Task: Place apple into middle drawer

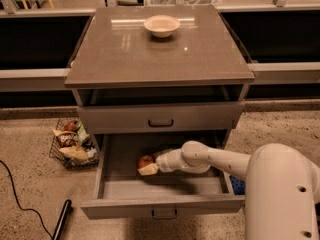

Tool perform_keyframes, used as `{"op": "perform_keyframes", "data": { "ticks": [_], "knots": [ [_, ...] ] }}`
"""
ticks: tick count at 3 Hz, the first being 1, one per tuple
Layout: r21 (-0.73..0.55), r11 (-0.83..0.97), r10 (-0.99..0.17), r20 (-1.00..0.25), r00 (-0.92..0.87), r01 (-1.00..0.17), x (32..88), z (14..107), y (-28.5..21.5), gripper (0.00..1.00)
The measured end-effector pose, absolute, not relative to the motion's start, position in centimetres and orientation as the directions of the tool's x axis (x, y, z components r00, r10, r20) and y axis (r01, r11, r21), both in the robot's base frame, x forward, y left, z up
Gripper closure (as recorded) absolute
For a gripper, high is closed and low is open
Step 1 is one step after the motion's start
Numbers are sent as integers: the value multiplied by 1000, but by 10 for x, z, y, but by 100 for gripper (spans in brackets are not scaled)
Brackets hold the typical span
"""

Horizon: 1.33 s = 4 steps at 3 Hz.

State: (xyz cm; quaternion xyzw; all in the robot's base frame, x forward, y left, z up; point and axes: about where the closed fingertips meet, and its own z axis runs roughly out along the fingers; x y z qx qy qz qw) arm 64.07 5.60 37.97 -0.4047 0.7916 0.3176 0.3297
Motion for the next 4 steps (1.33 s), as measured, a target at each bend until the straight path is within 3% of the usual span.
{"op": "perform_keyframes", "data": {
  "ticks": [2, 3, 4],
  "knots": [
    [243, 471, -426, -779, -460, -848, 640, 380, 56, 11],
    [241, 470, -432, -776, -460, -849, 635, 389, 50, 0],
    [235, 457, -434, -783, -446, -858, 620, 419, 37, 0]
  ]
}}
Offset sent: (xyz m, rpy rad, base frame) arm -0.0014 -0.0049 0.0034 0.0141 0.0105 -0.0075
